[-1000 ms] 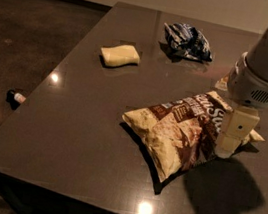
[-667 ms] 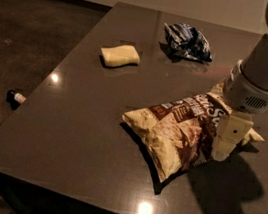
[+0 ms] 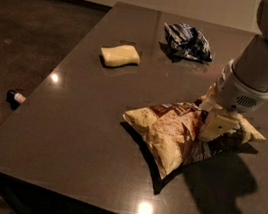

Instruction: Move brown chip bag near sponge

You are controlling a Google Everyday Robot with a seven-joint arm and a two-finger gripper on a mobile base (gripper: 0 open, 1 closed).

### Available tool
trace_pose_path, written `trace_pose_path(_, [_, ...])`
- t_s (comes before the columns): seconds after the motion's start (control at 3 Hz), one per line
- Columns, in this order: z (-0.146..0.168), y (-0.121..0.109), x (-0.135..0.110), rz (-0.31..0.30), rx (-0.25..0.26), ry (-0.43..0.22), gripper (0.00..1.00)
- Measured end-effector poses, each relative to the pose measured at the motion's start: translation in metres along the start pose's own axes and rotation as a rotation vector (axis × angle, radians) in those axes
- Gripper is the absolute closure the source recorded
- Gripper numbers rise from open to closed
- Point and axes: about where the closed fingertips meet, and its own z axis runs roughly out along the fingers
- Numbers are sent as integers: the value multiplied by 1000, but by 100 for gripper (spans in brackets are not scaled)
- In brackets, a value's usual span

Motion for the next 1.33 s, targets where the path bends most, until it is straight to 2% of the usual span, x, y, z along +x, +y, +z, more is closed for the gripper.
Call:
trace_pose_path(0.33, [-17,-3,-28,-34,1,-28,79])
trace_pose_path(0.67, [-33,-7,-52,-54,5,-60,99])
trace_pose_path(1.0, [-45,-18,-84,-56,1,-109,100])
trace_pose_path(1.33, [-54,-40,-128,-67,4,-153,100])
